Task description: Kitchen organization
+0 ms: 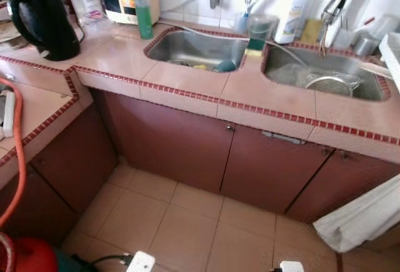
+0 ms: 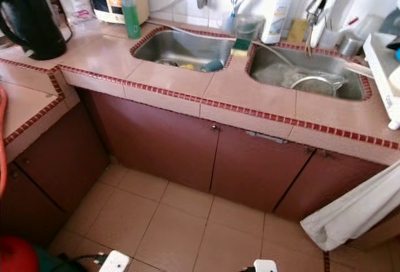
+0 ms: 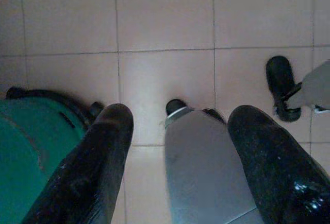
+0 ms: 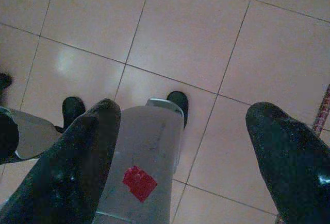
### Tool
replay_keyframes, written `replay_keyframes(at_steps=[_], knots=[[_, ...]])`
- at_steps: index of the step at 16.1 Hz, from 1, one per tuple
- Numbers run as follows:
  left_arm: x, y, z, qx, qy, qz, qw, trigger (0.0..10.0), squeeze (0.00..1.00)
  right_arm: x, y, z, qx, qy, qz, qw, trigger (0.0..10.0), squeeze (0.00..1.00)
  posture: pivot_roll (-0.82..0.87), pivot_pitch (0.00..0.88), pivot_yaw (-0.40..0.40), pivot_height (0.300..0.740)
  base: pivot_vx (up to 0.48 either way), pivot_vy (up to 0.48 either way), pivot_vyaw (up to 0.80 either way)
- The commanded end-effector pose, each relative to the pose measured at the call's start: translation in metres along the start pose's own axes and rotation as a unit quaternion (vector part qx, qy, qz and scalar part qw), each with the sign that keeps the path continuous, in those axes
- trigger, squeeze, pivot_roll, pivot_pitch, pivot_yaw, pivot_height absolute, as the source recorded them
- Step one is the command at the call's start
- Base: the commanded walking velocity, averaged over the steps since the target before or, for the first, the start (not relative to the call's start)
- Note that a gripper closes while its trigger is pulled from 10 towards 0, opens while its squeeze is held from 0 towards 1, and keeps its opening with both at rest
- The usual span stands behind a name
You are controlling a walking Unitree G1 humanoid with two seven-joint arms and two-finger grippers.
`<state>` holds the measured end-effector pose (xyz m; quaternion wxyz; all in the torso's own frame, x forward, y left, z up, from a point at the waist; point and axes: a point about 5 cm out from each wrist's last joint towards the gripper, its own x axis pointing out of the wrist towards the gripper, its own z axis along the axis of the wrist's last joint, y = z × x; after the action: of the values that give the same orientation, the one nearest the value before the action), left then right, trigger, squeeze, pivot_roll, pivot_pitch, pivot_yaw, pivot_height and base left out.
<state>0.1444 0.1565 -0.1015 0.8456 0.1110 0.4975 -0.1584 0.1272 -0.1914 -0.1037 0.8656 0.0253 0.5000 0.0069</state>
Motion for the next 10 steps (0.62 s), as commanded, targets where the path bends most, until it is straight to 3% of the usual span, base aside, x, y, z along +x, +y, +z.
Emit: replay_keyframes(at_steps=[1, 3, 7, 10], knots=[[0.0003, -0.0048, -0.0009, 0.012, 0.0, -0.008, 1.0, 10.0, 0.0, -0.0017, -0.0031, -0.0064, 0.004, 0.013, -0.002, 1.0, 10.0, 0.0, -0.07, 0.0, 0.003, 0.74, 0.0, 0.0, 0.0], [0.0005, -0.006, -0.0002, 0.012, -0.003, -0.009, 1.0, 10.0, 0.0, -0.0015, -0.0023, -0.006, 0.004, 0.012, 0.0, 1.0, 10.0, 0.0, -0.07, 0.0, 0.0, 0.74, 0.0, 0.0, 0.0], [0.0007, -0.008, -0.0013, 0.009, 0.0, -0.009, 1.0, 10.0, 0.0, -0.0014, -0.0011, -0.0061, 0.004, 0.012, 0.002, 1.0, 10.0, 0.0, -0.06, 0.0, -0.002, 0.74, 0.0, -0.48, 0.0], [0.0005, -0.0085, -0.0028, 0.001, 0.001, -0.007, 1.0, 10.0, 0.0, -0.0015, -0.0014, -0.0064, 0.005, 0.012, 0.002, 1.0, 10.0, 0.0, -0.07, 0.0, -0.002, 0.74, 0.0, -0.097, 0.0]])
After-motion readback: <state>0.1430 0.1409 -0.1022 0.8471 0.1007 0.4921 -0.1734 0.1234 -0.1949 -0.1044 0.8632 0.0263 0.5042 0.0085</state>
